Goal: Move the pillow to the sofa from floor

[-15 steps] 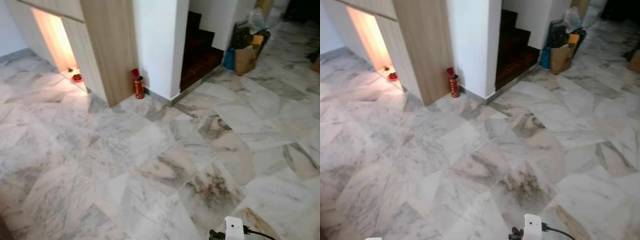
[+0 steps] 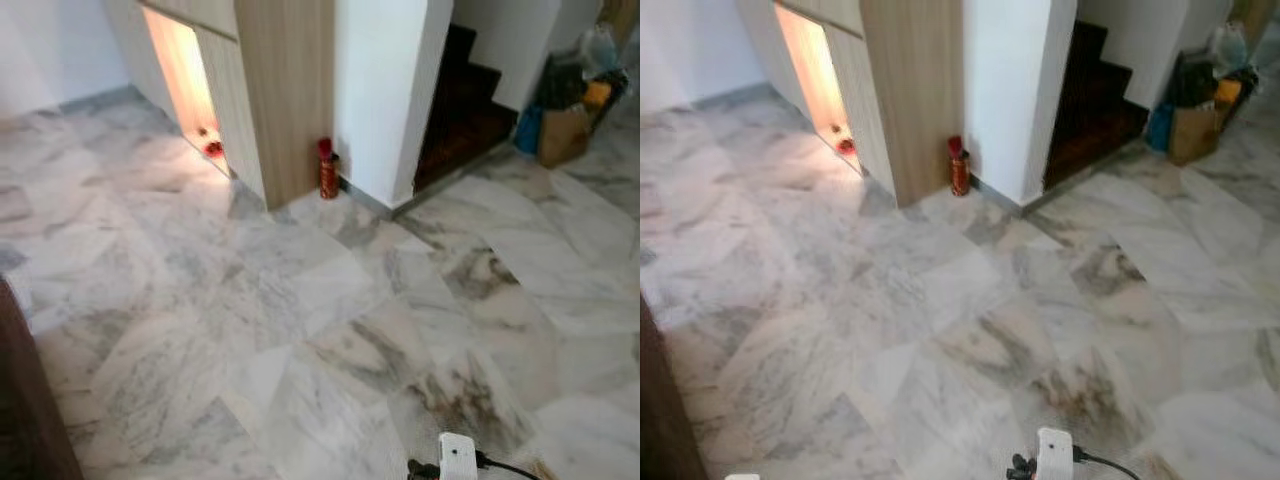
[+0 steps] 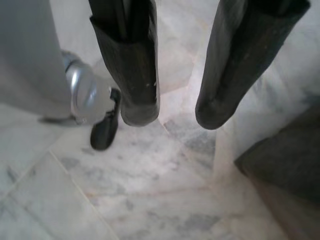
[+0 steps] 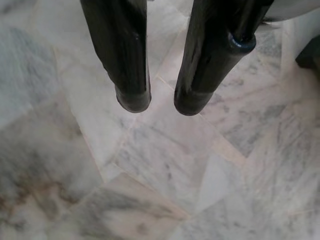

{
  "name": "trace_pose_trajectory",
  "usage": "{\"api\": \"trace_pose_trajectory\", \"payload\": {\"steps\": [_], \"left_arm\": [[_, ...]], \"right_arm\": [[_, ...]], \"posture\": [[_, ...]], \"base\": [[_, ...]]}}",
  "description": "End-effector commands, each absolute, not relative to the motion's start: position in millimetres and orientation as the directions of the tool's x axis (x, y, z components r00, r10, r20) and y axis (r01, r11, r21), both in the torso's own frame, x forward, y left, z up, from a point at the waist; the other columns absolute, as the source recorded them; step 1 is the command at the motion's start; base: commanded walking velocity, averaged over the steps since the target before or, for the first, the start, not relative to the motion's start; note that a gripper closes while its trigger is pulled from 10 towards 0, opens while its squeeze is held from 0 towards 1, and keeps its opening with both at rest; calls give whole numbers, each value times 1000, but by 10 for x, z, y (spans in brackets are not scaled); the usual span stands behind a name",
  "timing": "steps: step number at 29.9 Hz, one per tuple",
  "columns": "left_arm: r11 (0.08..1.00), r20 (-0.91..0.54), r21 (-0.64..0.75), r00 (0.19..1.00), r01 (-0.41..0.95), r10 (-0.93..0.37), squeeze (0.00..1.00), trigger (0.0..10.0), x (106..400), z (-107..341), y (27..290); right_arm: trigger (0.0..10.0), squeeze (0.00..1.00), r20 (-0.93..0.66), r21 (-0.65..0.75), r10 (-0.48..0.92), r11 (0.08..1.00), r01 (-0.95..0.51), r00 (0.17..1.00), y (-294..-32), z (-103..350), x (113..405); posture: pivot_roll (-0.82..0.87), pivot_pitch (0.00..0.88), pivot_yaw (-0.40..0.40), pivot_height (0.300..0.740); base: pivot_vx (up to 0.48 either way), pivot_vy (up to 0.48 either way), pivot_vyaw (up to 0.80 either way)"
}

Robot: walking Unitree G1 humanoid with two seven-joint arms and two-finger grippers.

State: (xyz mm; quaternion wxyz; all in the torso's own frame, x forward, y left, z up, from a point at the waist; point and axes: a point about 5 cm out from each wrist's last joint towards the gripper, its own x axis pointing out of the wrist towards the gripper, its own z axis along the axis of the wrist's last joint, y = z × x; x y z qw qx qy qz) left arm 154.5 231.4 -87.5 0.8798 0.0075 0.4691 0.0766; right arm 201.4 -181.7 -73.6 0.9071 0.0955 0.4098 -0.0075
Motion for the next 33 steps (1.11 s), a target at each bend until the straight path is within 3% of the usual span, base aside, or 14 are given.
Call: {"api": "trace_pose_trajectory", "payload": {"steps": [1, 33], "left_arm": [[987, -849, 107, 506, -119, 153, 0, 10000, 1421, -914, 2371], [988, -847, 81, 513, -130, 137, 0, 10000, 1433, -924, 2305]], "right_arm": [[10000, 0, -751, 174, 76, 981, 86, 656, -1776, -754, 1989], [10000, 0, -758, 181, 95, 981, 68, 645, -1764, -765, 1971]], "posture": [[16, 57, 34, 740], [24, 68, 18, 740]], "base": [[0, 0, 800], [0, 0, 800]]}}
